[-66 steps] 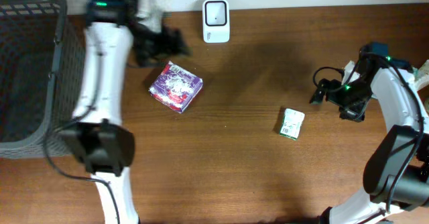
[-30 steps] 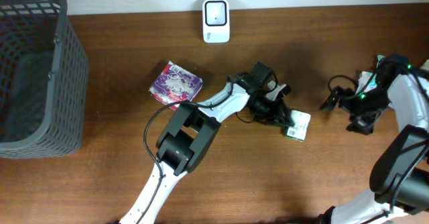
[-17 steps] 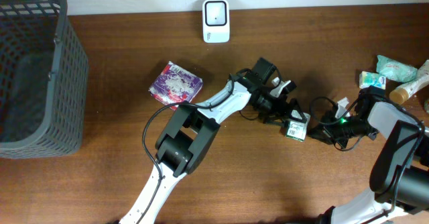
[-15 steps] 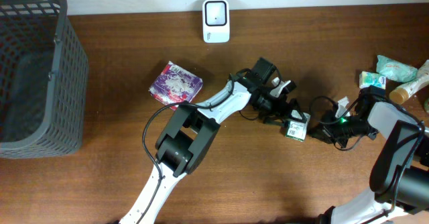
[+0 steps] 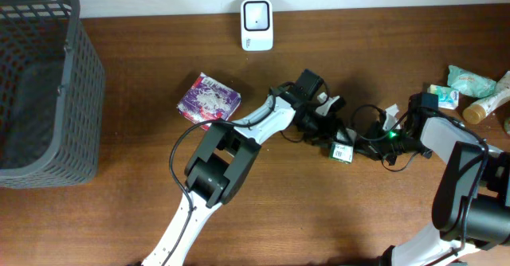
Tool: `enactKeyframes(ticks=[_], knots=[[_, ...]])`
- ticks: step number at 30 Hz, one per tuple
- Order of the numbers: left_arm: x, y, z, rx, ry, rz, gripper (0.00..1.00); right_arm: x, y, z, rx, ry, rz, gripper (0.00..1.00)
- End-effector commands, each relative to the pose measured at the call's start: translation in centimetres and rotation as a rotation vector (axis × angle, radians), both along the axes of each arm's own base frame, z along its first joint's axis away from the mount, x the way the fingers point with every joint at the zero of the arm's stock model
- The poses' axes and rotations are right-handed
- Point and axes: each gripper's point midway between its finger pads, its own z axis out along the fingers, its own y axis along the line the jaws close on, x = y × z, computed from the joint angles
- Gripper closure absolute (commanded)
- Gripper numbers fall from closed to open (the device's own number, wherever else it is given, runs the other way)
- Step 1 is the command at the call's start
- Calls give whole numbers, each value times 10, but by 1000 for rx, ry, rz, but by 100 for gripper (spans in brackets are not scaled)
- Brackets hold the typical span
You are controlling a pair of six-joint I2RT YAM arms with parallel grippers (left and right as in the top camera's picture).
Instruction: Scan the item barcode
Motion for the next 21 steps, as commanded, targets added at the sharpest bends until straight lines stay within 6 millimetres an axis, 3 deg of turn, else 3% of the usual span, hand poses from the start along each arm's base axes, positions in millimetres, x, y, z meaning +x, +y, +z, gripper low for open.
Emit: enactKeyframes(ticks=[1, 3, 5, 8, 9, 10, 12, 14, 19, 21], knots=[[-9, 17, -64, 156, 28, 29, 73, 9, 4, 16, 8, -15, 47, 96], [-6, 19, -63, 154, 26, 34, 75, 12, -20, 30, -139, 56, 57, 96], [1, 22, -58, 151, 25, 44, 84, 15, -29, 51, -191, 69, 92, 96], [11, 26, -20, 39, 81, 40, 90, 18, -30, 68, -190, 66, 114, 75], [13, 28, -2, -19, 105, 31, 92, 20, -26, 71, -166, 56, 114, 61], [16, 32, 30, -138, 155, 4, 94, 22, -21, 74, -132, 40, 112, 52], [23, 47, 76, -301, 224, -29, 96, 29, -9, 82, -49, -7, 113, 41], [34, 65, 103, -387, 293, -28, 96, 34, 3, 91, 33, -43, 115, 29], [57, 90, 121, -412, 320, 26, 97, 48, 34, 117, 250, -170, 139, 20], [56, 90, 130, -419, 305, 21, 94, 55, 45, 128, 309, -223, 158, 18]])
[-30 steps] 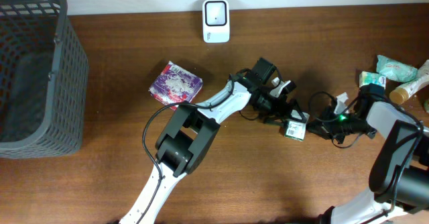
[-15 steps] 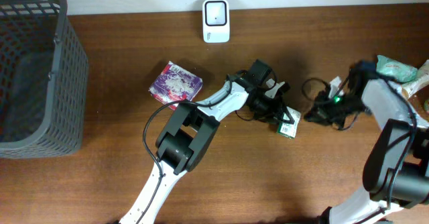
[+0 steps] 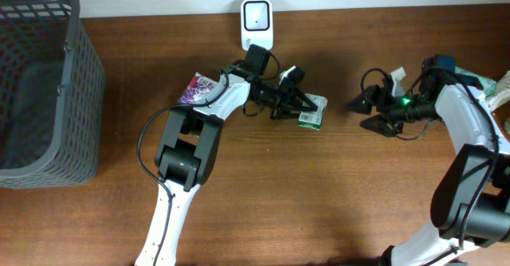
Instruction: Scan the item barcode
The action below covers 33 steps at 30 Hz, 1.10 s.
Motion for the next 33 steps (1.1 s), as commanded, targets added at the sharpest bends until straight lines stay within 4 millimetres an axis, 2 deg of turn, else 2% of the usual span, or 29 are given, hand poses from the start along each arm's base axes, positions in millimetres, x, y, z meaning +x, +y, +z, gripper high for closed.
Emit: enactKeyframes(ticks=[1, 4, 11, 14, 17, 21, 23, 24, 25, 26, 28, 31, 33], knots=[[-5, 2, 52, -81, -43, -26, 92, 9, 30, 24, 153, -78, 42, 18], [-9, 1, 69, -96, -75, -32, 91, 21, 40, 23, 164, -54, 9, 14], [-17, -6, 70, -89, -58, -52, 91, 44, 65, 31, 203, -39, -47, 14], [-17, -7, 70, -92, -64, -54, 90, 45, 78, 31, 207, -25, -40, 28], [-17, -7, 70, -92, -64, -54, 90, 46, 78, 28, 194, -20, -44, 54], [-17, -7, 70, -92, -65, -53, 89, 46, 79, 27, 198, -4, -53, 62], [-16, -7, 70, -97, -73, -53, 87, 45, 79, 27, 198, -3, -53, 74], [-15, -7, 71, -102, -85, -53, 83, 45, 79, 27, 198, 3, -53, 83], [-15, -7, 71, -102, -85, -53, 79, 44, 79, 26, 198, 4, -54, 87], [-15, -7, 71, -103, -87, -53, 71, 45, 79, 27, 198, 3, -53, 89], [-12, -9, 73, -127, -141, -53, 29, 45, 78, 26, 194, 2, -55, 96], [-9, -10, 72, -121, -162, -45, 21, 46, 76, 24, 177, 1, -63, 96], [-6, -12, 67, -96, -180, -27, 19, 48, 72, 19, 142, 2, -78, 96]])
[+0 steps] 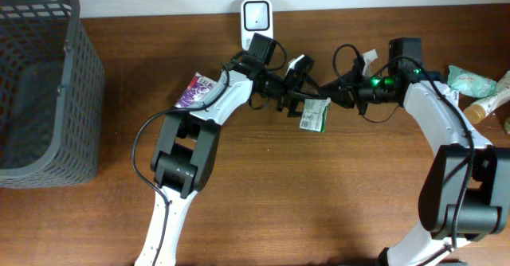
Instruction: Scan the item barcode
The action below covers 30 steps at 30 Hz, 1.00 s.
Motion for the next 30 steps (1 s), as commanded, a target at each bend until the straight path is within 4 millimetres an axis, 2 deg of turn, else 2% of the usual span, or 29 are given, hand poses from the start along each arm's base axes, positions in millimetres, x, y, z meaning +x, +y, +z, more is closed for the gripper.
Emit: enactKeyframes(ticks=[1, 2, 5, 8, 10, 14, 15, 16, 17, 18, 19, 20, 21, 22, 23, 24, 25, 28, 30], knots=[[5, -4, 12, 18, -87, 36, 19, 4, -5, -12, -72, 11, -25, 96], [14, -4, 6, 47, -128, 74, 18, 7, -11, -14, -112, 13, -44, 96], [33, 9, 6, 55, -160, 128, 21, 16, -31, -13, -266, 5, -84, 96], [61, 31, -3, 107, -189, 222, 20, 21, -56, 2, -452, -2, -100, 96], [75, 45, -4, 124, -198, 268, 21, 21, -63, 11, -506, -9, -97, 96], [85, 60, 5, 103, -264, 294, 31, 12, -69, 1, -554, 28, -70, 95], [87, 63, 16, 94, -297, 304, 32, 6, -72, -3, -575, 57, -66, 78], [89, 65, 24, 92, -317, 315, 31, 1, -72, -4, -579, 70, -50, 66], [91, 69, 36, 85, -361, 328, 28, -6, -71, -6, -588, 76, -14, 61], [94, 73, 45, 88, -400, 347, 26, -12, -71, -7, -599, 74, 28, 52], [102, 84, 55, 159, -449, 414, 22, -25, -69, -10, -618, 65, 123, 35], [106, 92, 57, 219, -485, 454, 18, -32, -69, -11, -638, 51, 184, 25], [111, 105, 54, 321, -526, 501, 12, -39, -69, -14, -674, 53, 238, 13], [116, 126, 46, 488, -564, 558, 9, -46, -69, -18, -720, 61, 286, 10], [120, 157, 35, 716, -615, 615, 6, -55, -67, -24, -800, 59, 368, 9], [120, 198, 28, 991, -646, 680, 4, -59, -60, -29, -866, 32, 458, 10], [116, 224, 27, 1140, -661, 709, 2, -61, -54, -36, -937, 1, 528, 10], [100, 282, 18, 1440, -607, 746, 1, -67, -31, -58, -1118, -106, 747, 4], [95, 294, 15, 1477, -578, 734, 1, -68, -26, -69, -1250, -143, 818, 0]])
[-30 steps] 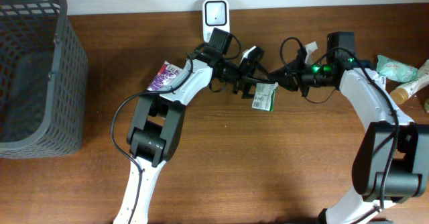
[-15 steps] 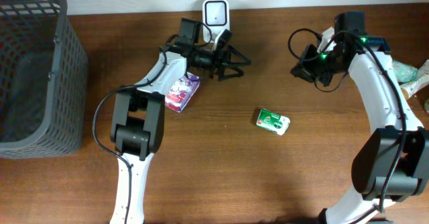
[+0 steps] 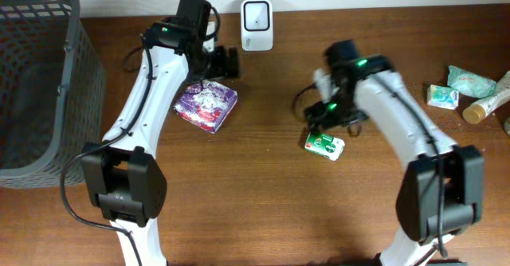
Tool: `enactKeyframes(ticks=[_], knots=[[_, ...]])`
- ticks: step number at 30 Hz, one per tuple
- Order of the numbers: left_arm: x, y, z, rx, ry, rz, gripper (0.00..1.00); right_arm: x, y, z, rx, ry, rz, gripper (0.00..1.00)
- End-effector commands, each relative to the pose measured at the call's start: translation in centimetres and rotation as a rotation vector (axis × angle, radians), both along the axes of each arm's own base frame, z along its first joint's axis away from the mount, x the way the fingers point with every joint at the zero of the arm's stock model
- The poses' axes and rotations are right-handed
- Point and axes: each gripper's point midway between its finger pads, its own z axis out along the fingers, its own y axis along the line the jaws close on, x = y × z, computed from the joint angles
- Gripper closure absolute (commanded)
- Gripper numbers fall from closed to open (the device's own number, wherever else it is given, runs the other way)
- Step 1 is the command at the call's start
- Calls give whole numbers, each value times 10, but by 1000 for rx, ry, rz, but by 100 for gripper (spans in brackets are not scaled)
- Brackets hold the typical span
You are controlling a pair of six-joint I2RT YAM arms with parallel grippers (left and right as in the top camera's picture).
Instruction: Scan the item barcode
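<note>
The item, a small green packet with a white label, is at mid-right of the brown table, just below my right gripper. That gripper points down and appears shut on the packet's upper edge. My left gripper is far from it at the back left, empty with its fingers apart, just above a purple packet. The white scanner stands at the table's back edge between the two arms.
A dark mesh basket fills the left end of the table. Several small items, among them a green-white pack and a tan bottle, lie at the far right edge.
The green packet has passed from my left gripper to my right one. It is now lower and further right. The left arm has drawn back to the left, beside the scanner.
First both grippers met at the green packet at mid-right. Then my left gripper held it below the scanner while the right one stood off. Then the right gripper closed in on it. Now the right has it and the left is away and empty.
</note>
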Motion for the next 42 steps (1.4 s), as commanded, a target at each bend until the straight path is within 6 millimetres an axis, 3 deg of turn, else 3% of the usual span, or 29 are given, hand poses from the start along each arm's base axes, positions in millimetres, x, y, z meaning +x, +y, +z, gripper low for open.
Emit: enactKeyframes(ticks=[1, 4, 12, 22, 25, 28, 29, 32, 36, 40, 42], knots=[[7, 58, 8, 210, -43, 118, 1, -5, -10, -17, -253, -42, 182, 1], [9, 77, 9, 237, -45, 158, 1, -14, -7, -34, -289, -29, 331, 1], [3, 110, 5, 270, 1, 219, 1, -15, -8, -63, -120, -28, 325, 1], [7, 111, 7, 265, -16, 225, 1, -23, -7, -81, -100, -31, 326, 0], [7, 111, 7, 265, -15, 225, 1, -19, -6, -83, -98, -53, 325, 9], [7, 111, 7, 265, -15, 226, 1, -18, -5, -88, -93, -71, 303, 37], [7, 111, 7, 265, -15, 225, 1, -18, -5, -89, -89, -71, 296, 38], [7, 111, 7, 265, -15, 225, 1, -13, -3, -88, -75, -90, 219, 62], [7, 111, 7, 265, -15, 226, 1, 26, 9, -59, -25, -203, 30, 61], [7, 111, 7, 265, -15, 226, 1, 85, 35, 3, 87, -395, 1, 62], [7, 111, 7, 265, -15, 226, 1, 133, 52, 54, 198, -596, -93, 62]])
